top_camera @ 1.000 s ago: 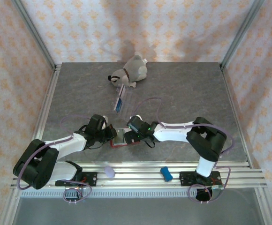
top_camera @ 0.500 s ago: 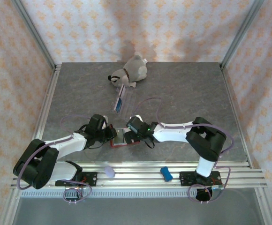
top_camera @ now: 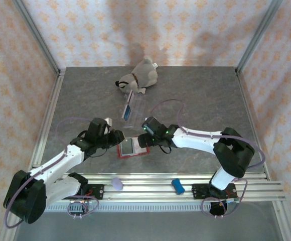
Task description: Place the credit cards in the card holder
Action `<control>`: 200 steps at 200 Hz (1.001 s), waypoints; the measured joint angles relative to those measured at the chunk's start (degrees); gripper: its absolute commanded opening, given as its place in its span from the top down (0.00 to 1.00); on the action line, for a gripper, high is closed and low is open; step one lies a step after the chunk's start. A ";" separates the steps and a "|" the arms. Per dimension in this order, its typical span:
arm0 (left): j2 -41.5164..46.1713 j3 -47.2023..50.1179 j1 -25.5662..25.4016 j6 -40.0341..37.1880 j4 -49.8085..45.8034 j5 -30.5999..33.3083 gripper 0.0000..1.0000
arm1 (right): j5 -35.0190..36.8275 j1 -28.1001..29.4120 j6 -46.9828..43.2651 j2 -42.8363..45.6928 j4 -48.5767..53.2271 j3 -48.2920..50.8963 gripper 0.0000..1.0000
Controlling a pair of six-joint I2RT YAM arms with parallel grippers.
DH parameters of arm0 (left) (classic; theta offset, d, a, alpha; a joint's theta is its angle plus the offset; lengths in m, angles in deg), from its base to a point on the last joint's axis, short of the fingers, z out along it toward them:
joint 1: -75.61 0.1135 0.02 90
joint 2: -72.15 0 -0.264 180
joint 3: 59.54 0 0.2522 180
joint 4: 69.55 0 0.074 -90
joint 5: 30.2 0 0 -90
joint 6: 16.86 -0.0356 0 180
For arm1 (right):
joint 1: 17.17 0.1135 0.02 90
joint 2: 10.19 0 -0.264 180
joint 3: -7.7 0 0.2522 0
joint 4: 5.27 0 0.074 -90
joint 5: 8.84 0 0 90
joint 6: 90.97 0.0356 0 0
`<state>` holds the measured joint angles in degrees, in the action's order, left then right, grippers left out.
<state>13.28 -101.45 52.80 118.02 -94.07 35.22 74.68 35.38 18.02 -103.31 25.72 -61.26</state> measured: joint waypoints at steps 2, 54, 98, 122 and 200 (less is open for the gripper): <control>0.20 0.00 0.00 -0.09 -0.24 0.04 0.64 | -0.26 -0.11 -0.31 0.00 0.11 0.00 0.26; 0.98 0.79 0.09 -0.42 -4.42 1.51 0.58 | -2.80 -0.22 -1.86 -2.78 1.16 -1.33 0.50; -1.40 2.99 0.11 -0.33 -4.48 1.51 0.51 | -1.84 -0.22 -2.60 -4.94 1.18 -1.62 0.70; -2.60 5.27 0.11 0.04 -3.56 1.40 0.48 | -1.77 -0.28 -2.71 -6.80 1.18 -2.12 0.83; -6.16 6.25 0.76 0.44 1.51 -1.18 0.32 | -8.52 -0.94 -2.58 -7.02 -3.72 -1.09 1.00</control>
<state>7.12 -95.19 53.57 118.46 -92.56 34.04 66.15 34.44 15.44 -110.33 22.01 -62.36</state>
